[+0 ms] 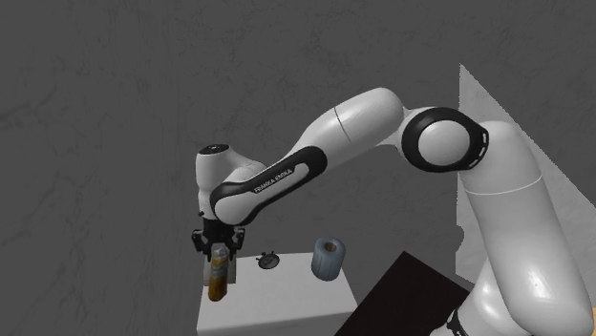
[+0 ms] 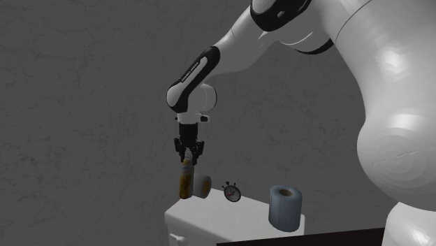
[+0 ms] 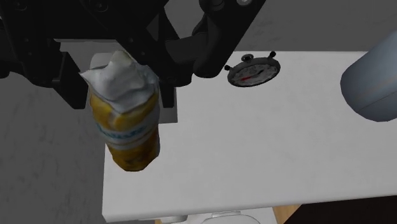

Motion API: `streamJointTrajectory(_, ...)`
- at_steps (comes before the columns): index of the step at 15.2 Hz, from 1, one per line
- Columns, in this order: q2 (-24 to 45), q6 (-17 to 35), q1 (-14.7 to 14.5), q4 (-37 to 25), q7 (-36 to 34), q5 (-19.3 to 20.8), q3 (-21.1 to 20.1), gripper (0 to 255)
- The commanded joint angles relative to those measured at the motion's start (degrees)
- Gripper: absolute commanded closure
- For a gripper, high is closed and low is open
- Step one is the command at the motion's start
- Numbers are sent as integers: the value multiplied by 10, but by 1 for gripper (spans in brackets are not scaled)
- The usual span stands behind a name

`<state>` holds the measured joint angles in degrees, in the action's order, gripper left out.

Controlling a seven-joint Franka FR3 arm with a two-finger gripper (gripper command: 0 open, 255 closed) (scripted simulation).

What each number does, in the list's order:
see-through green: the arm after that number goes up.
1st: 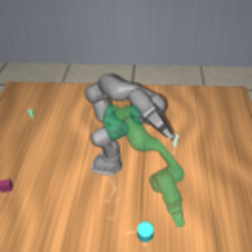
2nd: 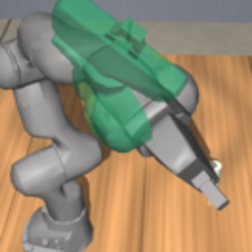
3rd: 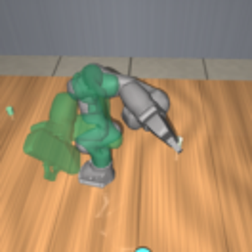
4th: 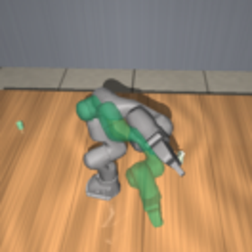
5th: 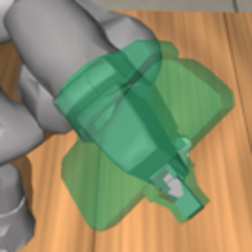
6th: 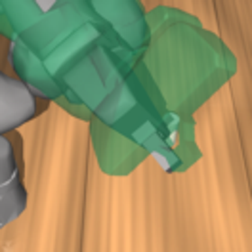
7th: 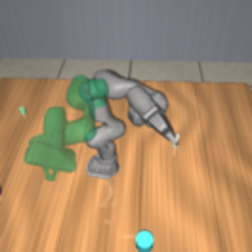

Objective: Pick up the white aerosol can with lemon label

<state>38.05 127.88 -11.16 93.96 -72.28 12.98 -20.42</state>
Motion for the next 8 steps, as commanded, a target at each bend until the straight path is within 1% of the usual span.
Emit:
streamJointTrajectory(1, -9, -14, 1, -5, 1, -4, -3, 255)
streamJointTrajectory(6, -31, -41, 5, -11, 5, -12, -9, 255)
streamJointTrajectory(8, -32, -41, 5, -11, 5, -12, -9, 255)
